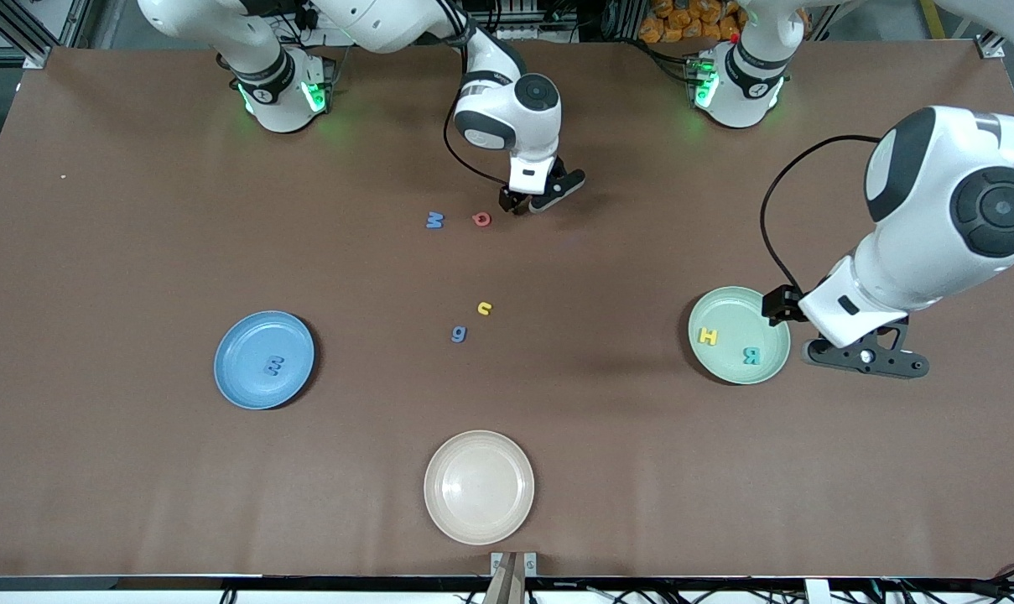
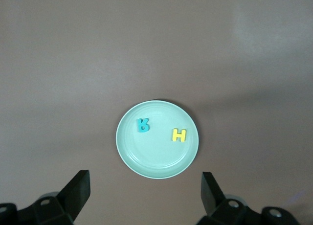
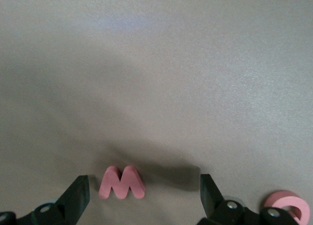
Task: Sort upper and lower case letters into plates
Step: 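Release the yellow H on the green plate and raise the left gripper, then lower the right gripper and grasp the pink M, then carry the pink M to the blue plate while the left gripper advances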
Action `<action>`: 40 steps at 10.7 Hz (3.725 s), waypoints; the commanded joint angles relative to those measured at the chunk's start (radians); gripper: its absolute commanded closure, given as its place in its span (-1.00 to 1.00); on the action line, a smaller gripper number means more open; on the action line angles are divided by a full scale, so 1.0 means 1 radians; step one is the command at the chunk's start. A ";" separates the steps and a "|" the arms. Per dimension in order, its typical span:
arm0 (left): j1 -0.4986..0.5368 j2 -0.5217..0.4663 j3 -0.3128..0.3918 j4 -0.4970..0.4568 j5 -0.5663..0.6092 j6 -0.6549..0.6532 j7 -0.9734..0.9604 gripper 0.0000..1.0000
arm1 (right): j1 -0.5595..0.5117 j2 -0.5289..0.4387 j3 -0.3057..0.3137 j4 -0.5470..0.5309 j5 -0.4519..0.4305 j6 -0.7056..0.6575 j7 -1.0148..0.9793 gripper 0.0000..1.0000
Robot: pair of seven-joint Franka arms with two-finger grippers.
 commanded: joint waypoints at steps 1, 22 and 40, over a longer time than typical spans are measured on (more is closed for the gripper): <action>0.039 -0.062 0.004 -0.015 -0.078 -0.030 -0.012 -1.00 | 0.021 0.017 -0.012 0.026 -0.027 0.002 0.041 -1.00; 0.178 -0.266 0.001 -0.117 -0.277 -0.181 -0.050 -1.00 | 0.072 0.035 -0.041 0.051 -0.037 -0.002 0.070 1.00; 0.170 -0.348 -0.016 -0.146 -0.267 -0.228 -0.058 -1.00 | -0.113 -0.078 -0.037 0.046 -0.033 -0.156 0.084 1.00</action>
